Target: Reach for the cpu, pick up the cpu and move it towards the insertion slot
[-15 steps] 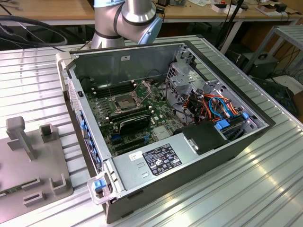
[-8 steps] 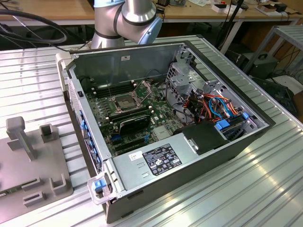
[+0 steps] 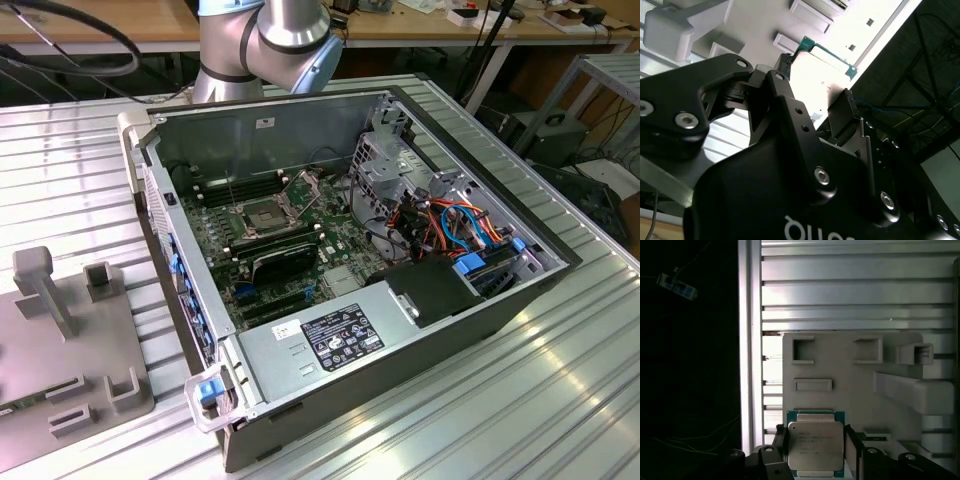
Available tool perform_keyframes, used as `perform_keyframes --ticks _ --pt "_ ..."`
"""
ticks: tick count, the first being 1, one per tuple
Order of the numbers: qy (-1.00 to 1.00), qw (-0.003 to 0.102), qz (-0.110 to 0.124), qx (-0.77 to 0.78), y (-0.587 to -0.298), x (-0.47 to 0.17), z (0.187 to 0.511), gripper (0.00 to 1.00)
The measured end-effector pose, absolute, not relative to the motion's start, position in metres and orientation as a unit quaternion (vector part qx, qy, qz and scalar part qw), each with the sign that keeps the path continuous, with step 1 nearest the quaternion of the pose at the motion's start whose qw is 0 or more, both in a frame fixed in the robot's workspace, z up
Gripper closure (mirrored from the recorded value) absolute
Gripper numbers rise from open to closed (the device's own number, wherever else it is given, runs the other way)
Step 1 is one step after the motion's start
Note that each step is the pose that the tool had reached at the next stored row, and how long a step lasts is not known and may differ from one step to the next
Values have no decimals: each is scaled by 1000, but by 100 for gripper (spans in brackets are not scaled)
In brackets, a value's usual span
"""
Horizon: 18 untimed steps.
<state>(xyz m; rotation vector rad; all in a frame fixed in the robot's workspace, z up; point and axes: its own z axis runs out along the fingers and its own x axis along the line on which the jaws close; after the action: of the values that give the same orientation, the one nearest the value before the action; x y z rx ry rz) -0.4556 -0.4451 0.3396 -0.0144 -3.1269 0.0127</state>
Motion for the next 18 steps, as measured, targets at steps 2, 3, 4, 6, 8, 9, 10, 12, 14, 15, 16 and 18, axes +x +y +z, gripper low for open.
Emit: perform_keyframes --ticks 2,3,4,6,8,9,10,12,14,15,16,18 --pt "-1000 7 4 -5 -445 -456 341 45" --pt "-1000 7 4 -4 -445 -456 341 45" --pt "-1000 7 4 -4 -445 -456 341 45" --pt "-1000 5 4 -3 -445 -456 342 45" --pt "-1000 5 4 -3 -445 -456 342 45" --pt "-1000 4 4 -3 -445 -456 342 45" --pt "-1000 4 4 -3 -445 -456 342 45" --pt "-1000 5 4 -3 -445 -456 343 45" --pt "-1000 5 4 -3 -445 -456 346 45" --pt "-1000 4 4 -3 -445 -456 349 45" --pt "-1000 4 4 -3 -445 -456 352 45" --pt "-1000 4 4 -3 -445 -456 357 45"
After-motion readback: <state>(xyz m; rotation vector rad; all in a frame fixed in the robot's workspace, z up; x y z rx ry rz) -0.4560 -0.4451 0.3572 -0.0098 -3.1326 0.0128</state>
